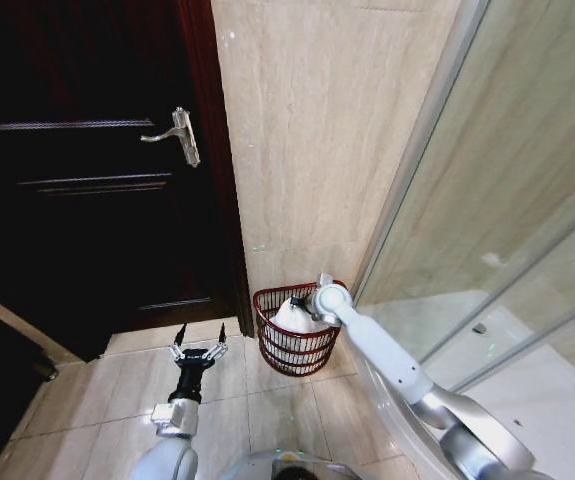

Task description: Discard the used towel into the hamper.

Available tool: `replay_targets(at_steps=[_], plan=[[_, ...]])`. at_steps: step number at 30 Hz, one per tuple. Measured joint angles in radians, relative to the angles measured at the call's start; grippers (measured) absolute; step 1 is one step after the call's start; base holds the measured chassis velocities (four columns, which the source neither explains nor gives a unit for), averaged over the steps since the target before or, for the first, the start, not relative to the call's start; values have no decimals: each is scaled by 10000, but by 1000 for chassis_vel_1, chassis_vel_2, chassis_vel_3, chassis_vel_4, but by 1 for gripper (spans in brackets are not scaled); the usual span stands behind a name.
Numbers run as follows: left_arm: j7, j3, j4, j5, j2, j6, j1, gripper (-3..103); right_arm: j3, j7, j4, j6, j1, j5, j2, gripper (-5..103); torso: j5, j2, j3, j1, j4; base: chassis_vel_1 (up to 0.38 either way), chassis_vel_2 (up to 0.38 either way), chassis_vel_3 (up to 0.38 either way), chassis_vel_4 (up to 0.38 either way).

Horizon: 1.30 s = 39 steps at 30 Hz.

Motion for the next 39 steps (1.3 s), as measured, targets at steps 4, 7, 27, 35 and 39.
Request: replay_targets(at_steps=[4,7,27,35,39], plan=[[-10,-47,-96,11,-34,-6,82,100,52,-339,-588,-80,31,-303,331,4,1,0,0,0,2,0,0,0,0],[-14,-182,-220,9,-36,-15,151,100,51,-665,-1053,-95,22,-674,486,4,1,0,0,-1,1,0,0,0,0],[-39,-207,-397,-59,-17,-14,199,100,192,197,538,-1044,-490,-714,-37,54,2,0,0,-1,0,0,0,0,0],[-38,-215,-435,-153,8,-47,267,100,115,814,2187,-681,-872,-956,-439,86,2,1,-1,-1,2,0,0,0,0],[-35,-215,-415,-201,8,-69,273,100,156,867,2858,-581,-1069,-1178,-612,99,3,1,-1,-1,1,0,0,0,0]])
